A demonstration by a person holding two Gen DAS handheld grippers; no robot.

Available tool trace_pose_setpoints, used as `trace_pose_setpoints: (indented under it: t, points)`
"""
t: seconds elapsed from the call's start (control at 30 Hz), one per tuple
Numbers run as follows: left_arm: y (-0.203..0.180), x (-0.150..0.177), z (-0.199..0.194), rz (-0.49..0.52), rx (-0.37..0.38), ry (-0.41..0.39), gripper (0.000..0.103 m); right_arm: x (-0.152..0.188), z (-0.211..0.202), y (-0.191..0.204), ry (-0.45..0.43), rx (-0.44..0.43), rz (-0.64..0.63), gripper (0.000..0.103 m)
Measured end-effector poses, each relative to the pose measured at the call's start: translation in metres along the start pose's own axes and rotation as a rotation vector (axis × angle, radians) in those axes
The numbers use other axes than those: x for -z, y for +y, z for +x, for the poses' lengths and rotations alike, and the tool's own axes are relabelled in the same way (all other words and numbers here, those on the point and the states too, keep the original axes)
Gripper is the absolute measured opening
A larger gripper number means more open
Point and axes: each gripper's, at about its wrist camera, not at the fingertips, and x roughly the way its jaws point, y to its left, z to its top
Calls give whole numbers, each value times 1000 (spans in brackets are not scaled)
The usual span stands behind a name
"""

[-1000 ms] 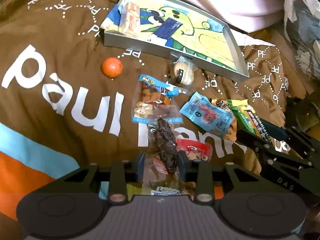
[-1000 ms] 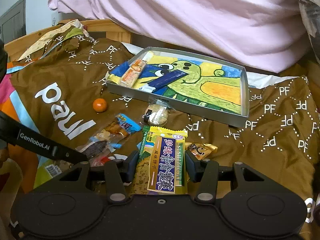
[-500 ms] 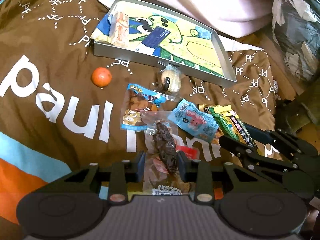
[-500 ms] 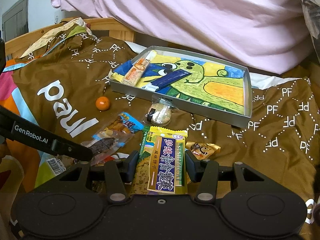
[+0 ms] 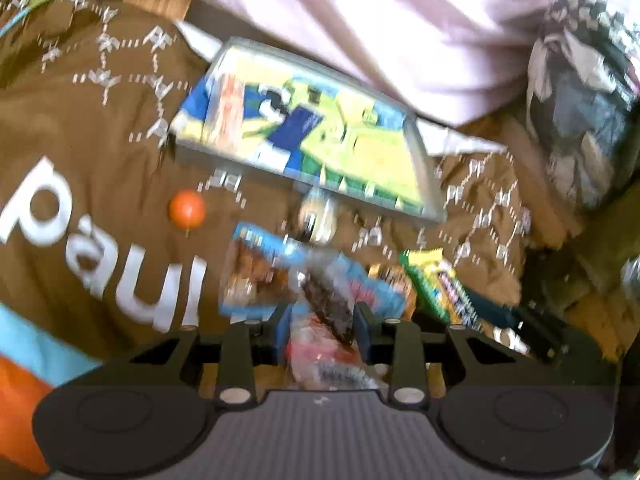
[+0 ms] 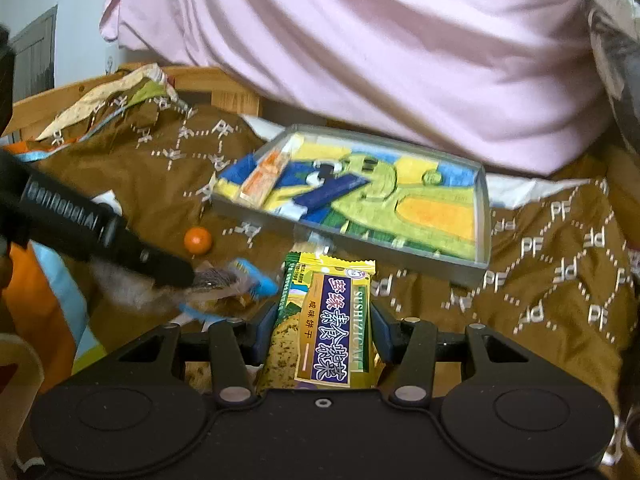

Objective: Organize snacks
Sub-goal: 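Carry the wafer pack with the right tool while the left tool carries the meat bag over the tray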

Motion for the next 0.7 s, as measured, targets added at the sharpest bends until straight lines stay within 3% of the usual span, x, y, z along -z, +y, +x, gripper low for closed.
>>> trace_pose_setpoints:
  t: [0.03,0.1,0.2,0.37,0.47,0.5,0.6,0.7]
  points:
    - [-2,-5,0,-1,2,-13,35,-2,1,0,-19,5,-12,51]
    - [-4,-18,1,9,-10,-39,14,-7,6,0,-64,21,-43,51]
    - [-5,-35,7,28,-27,-88,14,-11,17,-2,-90,37,-76,51]
    - [11,-44,29,8,-47,-49,15,-9,31,-10,-48,44,-59,51]
    - [19,-33,33,69,-83,8,26,-8,33,-12,-39,35,-45,51]
    - [21,-29,37,98,-107,40,36,-8,35,-12,-36,29,-43,51]
    - [21,-15,48,161,-164,105,41,-6,35,-11,-39,21,-54,51]
    - [16,-5,53,224,-183,140,56,-6,34,-12,-41,16,-46,51]
